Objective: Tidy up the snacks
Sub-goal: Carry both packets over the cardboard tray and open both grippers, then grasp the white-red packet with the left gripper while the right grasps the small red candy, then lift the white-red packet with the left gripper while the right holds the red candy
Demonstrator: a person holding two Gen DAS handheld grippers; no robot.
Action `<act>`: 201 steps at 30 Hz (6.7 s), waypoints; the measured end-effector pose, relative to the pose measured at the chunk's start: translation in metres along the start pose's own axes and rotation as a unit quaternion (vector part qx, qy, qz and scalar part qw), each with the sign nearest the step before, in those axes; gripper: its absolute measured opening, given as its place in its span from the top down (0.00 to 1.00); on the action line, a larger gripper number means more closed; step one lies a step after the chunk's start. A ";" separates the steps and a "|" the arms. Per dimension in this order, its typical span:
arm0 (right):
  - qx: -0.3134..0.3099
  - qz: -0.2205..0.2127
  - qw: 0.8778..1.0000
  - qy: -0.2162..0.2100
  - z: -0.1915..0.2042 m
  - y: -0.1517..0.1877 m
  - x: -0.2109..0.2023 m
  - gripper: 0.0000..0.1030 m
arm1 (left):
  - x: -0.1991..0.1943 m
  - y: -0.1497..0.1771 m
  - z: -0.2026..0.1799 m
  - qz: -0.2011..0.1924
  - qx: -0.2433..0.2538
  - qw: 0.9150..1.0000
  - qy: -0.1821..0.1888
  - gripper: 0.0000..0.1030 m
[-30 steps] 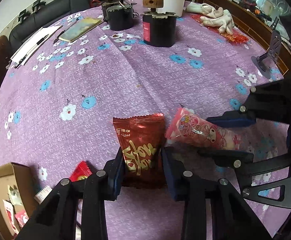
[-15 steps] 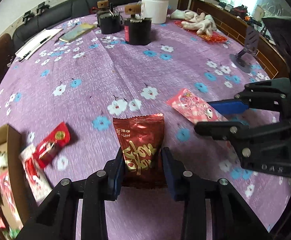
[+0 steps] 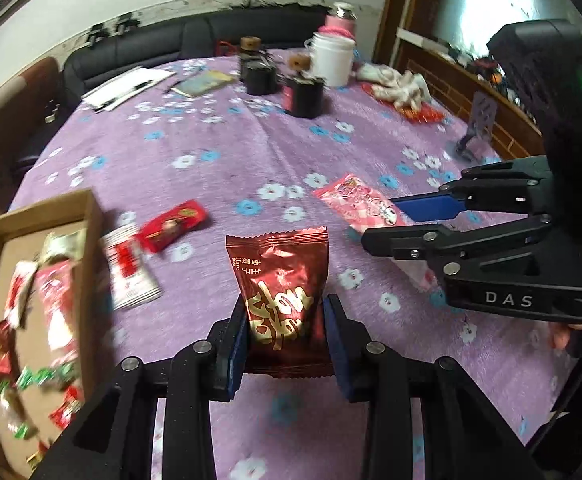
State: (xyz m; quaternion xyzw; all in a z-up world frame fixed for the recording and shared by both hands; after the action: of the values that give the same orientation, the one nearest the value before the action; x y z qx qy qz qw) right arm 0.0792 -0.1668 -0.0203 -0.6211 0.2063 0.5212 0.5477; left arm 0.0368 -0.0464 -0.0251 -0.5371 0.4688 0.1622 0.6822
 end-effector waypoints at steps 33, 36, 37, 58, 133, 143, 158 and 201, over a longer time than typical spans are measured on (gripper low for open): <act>-0.091 0.031 0.989 -0.112 0.238 -0.083 0.115 0.71 | -0.057 0.101 0.202 0.029 -0.149 0.980 -0.132 0.62; -0.088 0.030 0.990 -0.108 0.235 -0.082 0.115 0.68 | -0.055 0.100 0.201 0.034 -0.145 0.979 -0.139 0.62; -0.085 0.029 0.990 -0.109 0.234 -0.082 0.114 0.68 | -0.055 0.100 0.200 0.035 -0.143 0.979 -0.143 0.62; -0.041 -0.011 0.999 -0.006 0.097 -0.099 0.093 0.48 | -0.056 0.030 0.145 -0.003 -0.126 0.988 -0.094 0.39; -0.080 0.057 0.995 0.010 -0.025 -0.011 0.067 0.74 | 0.077 -0.018 0.035 0.046 -0.016 0.997 -0.062 0.68; -0.047 0.058 0.997 0.021 -0.023 -0.005 0.065 0.74 | 0.071 -0.012 0.033 0.029 -0.024 0.999 -0.038 0.75; -0.017 0.048 0.999 0.021 -0.018 0.016 0.054 0.74 | 0.056 0.008 0.026 0.027 -0.039 0.999 0.010 0.75; -0.018 0.059 0.997 0.056 -0.002 0.006 0.063 0.74 | 0.055 0.008 0.016 0.057 -0.013 0.998 0.006 0.62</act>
State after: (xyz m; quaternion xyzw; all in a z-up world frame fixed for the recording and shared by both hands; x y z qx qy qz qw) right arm 0.0982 -0.1505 -0.0781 -0.6456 0.2637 0.5206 0.4925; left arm 0.0667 -0.0445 -0.0752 -0.5190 0.5008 0.2038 0.6621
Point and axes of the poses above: each gripper's, at about its wrist camera, not at the fingertips, and x roughly the way its jaws point, z to its left, y to its underside, the point moved 3 cm from there along x, roughly the way its jaws point, and after that the axes turned 9 degrees about x, right-handed, at the moved point
